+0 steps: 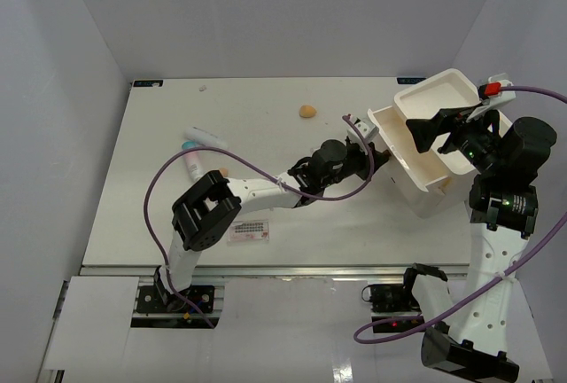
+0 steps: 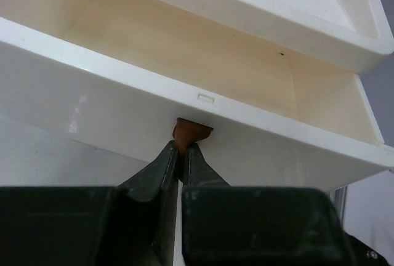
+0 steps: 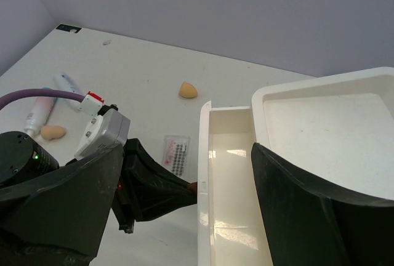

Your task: Organize the makeup

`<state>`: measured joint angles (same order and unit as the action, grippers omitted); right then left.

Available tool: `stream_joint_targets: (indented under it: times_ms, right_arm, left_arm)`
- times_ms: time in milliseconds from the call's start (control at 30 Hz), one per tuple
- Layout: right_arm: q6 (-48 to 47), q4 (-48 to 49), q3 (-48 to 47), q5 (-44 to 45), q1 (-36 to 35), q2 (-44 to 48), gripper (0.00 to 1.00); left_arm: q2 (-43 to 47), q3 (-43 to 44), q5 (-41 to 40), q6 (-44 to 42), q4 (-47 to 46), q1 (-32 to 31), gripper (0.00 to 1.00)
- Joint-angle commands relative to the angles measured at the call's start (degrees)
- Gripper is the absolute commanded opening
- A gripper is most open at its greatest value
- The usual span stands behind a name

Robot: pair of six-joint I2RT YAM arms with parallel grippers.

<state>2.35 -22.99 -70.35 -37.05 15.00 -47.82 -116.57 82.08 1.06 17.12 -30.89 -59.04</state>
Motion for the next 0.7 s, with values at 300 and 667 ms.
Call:
stream_joint_targets:
  times_ms: [300,667]
  right_arm:
    - [-4.38,0.47,0.45,-5.43,0.20,-0.43,0.90]
    - [-11.04,-0.83,-0.18,-17.59,0.20,-2.31,0.90]
  left_arm:
    - [7.88,-4.29,1.86,0.70,0.16,1.13,0.71]
    - [22.93,-14.70,3.73,1.04,6.08,4.46,0.93]
